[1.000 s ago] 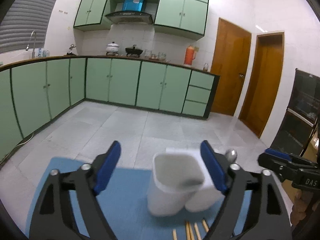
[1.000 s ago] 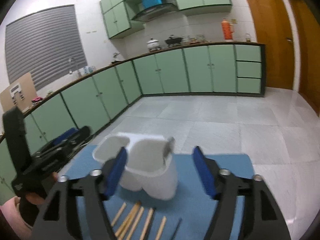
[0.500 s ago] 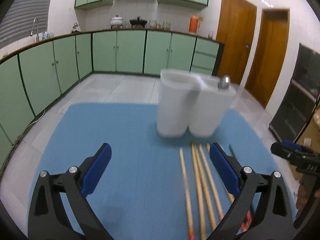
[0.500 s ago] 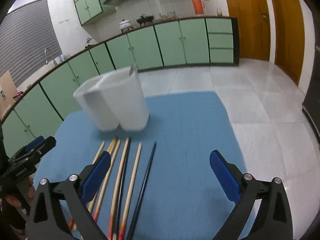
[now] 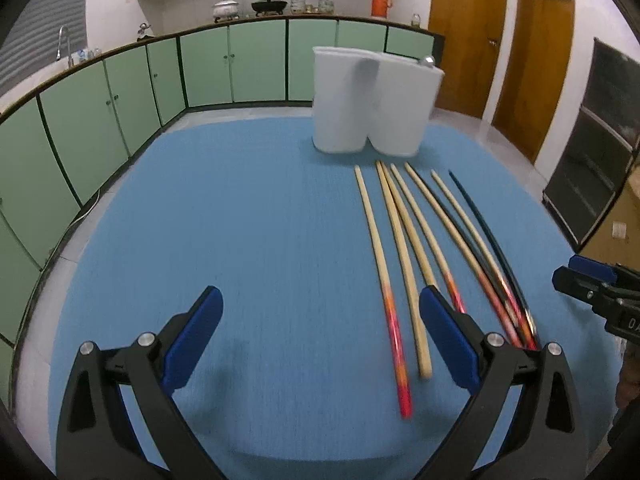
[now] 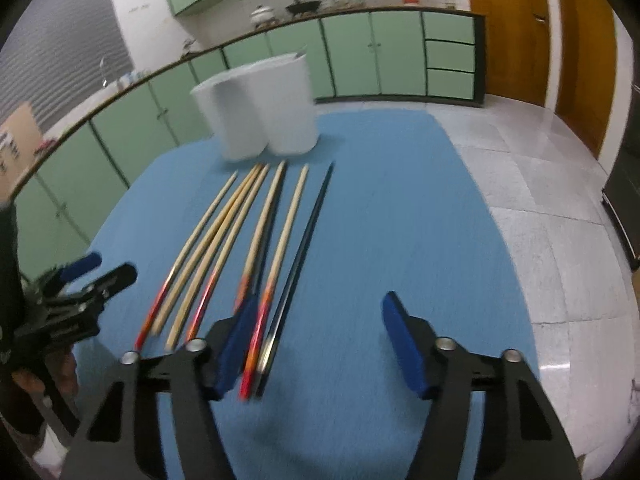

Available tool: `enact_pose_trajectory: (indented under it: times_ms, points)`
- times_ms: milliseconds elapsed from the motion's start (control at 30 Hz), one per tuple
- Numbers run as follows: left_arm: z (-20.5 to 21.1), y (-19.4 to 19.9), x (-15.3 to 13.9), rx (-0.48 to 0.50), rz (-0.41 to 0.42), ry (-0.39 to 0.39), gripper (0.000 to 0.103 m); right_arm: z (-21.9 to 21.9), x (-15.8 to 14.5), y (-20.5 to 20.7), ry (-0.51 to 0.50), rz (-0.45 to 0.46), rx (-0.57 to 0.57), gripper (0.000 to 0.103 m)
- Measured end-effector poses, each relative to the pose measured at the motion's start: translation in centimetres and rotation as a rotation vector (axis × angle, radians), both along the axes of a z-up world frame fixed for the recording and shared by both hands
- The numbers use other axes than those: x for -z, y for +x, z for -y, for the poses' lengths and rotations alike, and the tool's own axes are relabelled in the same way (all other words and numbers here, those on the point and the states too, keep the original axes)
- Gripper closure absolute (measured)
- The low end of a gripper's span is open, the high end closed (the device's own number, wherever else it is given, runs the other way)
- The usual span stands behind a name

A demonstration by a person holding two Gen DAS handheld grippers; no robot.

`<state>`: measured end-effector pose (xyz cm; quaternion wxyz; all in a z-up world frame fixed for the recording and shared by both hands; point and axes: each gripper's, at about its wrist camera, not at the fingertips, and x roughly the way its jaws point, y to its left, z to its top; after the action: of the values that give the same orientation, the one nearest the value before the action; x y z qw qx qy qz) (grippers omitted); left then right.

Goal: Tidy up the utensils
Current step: 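Move both tools back down over the row of chopsticks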

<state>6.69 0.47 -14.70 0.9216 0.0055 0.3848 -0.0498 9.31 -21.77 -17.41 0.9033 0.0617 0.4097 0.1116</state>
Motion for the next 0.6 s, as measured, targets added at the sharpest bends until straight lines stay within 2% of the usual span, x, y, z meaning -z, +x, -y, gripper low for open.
enact_pose_trajectory:
  times_ms: [233,433,600]
  points:
    - [0.2,-2.2,0.2,0.01,-0.013,0.004,0.008,-1.9,0.9,-2.8,-0.036,-0.044,-0.086,0.068]
    - [1.2,-2.6,0.3,0.023,-0.025,0.007,0.008,-2.5,1.3,-3.1,-0.04,-0.062,-0.103,0.073]
    - [1.5,-2.7,1.1,0.023,-0.053,0.001,0.008,-2.6,1.9,-2.9,-0.063,-0.074,-0.094,0.074]
